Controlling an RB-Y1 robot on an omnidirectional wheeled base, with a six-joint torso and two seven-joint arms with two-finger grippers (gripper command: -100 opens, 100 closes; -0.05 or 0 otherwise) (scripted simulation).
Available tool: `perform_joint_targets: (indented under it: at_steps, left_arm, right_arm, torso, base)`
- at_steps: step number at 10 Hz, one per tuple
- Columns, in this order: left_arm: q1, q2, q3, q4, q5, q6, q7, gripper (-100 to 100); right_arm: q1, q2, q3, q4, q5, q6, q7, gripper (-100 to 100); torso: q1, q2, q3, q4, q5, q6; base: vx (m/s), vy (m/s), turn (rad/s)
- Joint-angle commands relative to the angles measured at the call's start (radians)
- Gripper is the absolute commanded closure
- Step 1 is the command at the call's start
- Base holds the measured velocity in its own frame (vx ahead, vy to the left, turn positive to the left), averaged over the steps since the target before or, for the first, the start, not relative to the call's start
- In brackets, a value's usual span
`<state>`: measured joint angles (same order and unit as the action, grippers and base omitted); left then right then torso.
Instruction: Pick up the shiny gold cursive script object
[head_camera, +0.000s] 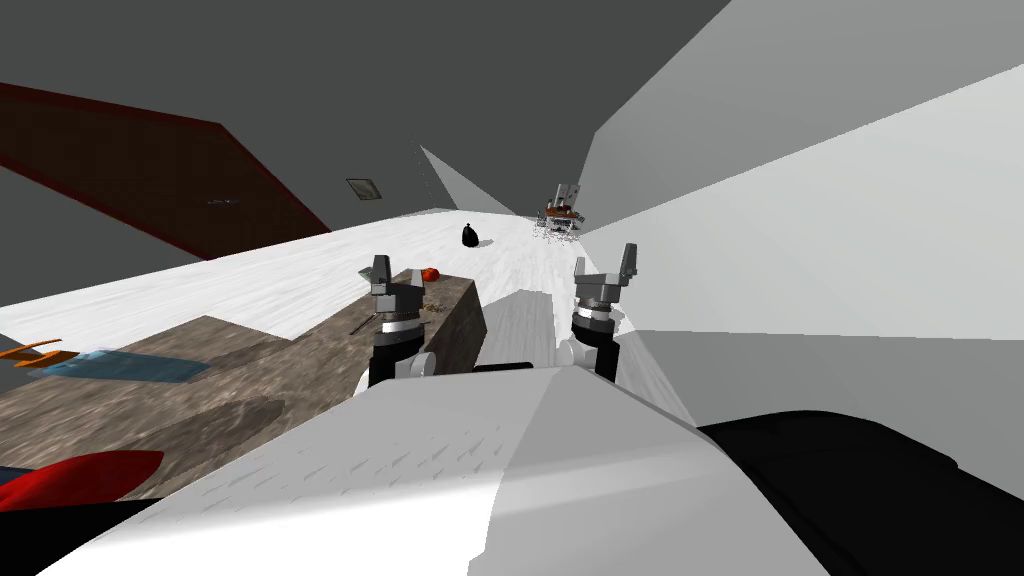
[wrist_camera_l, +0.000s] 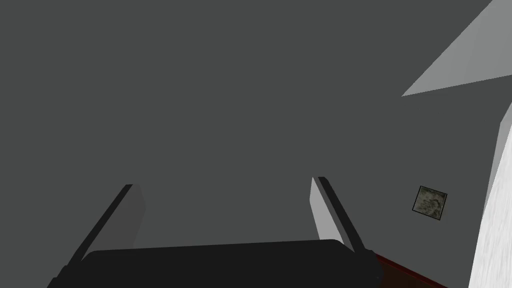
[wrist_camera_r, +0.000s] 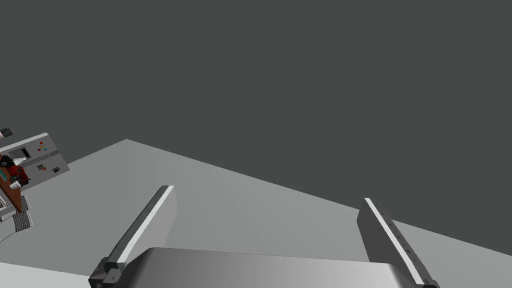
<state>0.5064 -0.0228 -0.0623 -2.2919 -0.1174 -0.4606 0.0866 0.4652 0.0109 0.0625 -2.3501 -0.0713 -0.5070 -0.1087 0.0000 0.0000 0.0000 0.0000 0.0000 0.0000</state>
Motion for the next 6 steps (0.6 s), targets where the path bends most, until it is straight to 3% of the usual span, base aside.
perform_joint_targets:
  at_steps: [1,6]
  left_arm:
    - [0.001,0.041,0.006,0.001,0.003,0.017,-0.002,-100]
    - [0.016,0.152,0.060,0.004,0.030,0.147,-0.018,-100]
  right_arm:
    - [0.000,0.000,0.000,0.000,0.000,0.000,0.000,0]
    - [0.000,0.000,0.000,0.000,0.000,0.000,0.000,0]
  torso:
    - [0.000,0.000,0.000,0.000,0.000,0.000]
    - [-0.001,-0.003,-0.002,-0.001,0.000,0.000]
  base:
    - [0.010,-0.005,0.016]
    - [0.039,-0.021,0.044]
